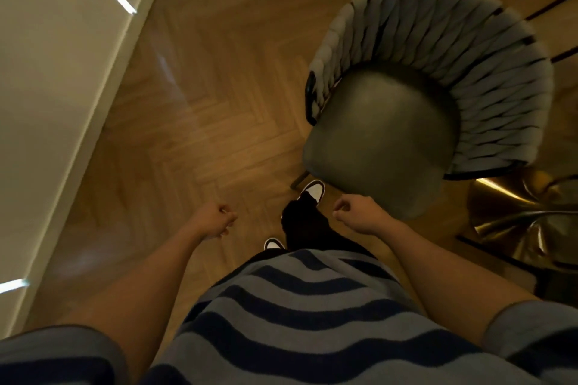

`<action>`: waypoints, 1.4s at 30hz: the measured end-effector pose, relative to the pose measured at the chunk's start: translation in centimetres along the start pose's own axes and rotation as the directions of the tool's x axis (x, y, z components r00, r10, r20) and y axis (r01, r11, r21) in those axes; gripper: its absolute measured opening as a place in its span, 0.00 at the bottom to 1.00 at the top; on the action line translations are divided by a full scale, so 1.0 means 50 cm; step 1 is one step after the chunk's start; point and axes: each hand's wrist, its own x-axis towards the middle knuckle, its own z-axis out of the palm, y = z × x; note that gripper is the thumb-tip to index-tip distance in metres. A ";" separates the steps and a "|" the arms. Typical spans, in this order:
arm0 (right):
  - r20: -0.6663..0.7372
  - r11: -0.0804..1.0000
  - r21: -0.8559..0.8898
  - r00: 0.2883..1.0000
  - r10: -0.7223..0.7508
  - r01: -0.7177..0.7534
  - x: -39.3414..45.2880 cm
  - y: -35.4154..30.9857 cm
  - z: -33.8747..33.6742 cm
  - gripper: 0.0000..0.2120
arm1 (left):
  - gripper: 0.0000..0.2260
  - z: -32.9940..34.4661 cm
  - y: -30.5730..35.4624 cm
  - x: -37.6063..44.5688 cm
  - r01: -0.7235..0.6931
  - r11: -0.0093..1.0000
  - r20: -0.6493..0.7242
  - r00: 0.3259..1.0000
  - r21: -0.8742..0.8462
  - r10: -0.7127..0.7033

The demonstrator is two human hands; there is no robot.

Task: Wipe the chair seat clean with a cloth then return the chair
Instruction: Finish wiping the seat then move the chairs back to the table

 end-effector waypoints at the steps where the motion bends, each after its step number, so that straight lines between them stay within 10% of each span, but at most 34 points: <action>1: 0.004 0.999 -0.038 1.000 -0.004 0.004 0.017 -0.004 -0.018 0.11 | 0.11 -0.019 0.026 0.021 -0.009 0.999 0.001 1.000 0.032 0.009; 16: -0.057 0.962 0.238 0.987 0.149 -0.131 0.186 -0.051 -0.267 0.12 | 0.07 -0.157 0.538 0.286 -0.354 0.819 0.216 0.934 0.451 0.285; 23: -0.080 0.877 0.441 0.964 0.252 -0.192 0.275 -0.134 -0.346 0.12 | 0.12 -0.214 0.810 0.411 -0.593 0.306 0.430 0.777 0.745 0.459; 31: -0.077 0.673 0.710 0.928 0.364 -0.205 0.420 -0.269 -0.432 0.26 | 0.22 -0.203 1.070 0.542 -0.503 -0.689 0.844 0.425 0.521 0.328; 36: -0.059 0.551 0.805 0.894 0.444 -0.221 0.501 -0.326 -0.448 0.36 | 0.20 -0.174 1.150 0.596 -0.272 -0.939 0.917 0.388 0.210 0.093; 42: -0.113 0.523 0.813 0.810 0.575 -0.257 0.535 -0.358 -0.408 0.24 | 0.13 -0.154 1.158 0.621 -0.256 -0.960 0.935 0.353 0.110 0.013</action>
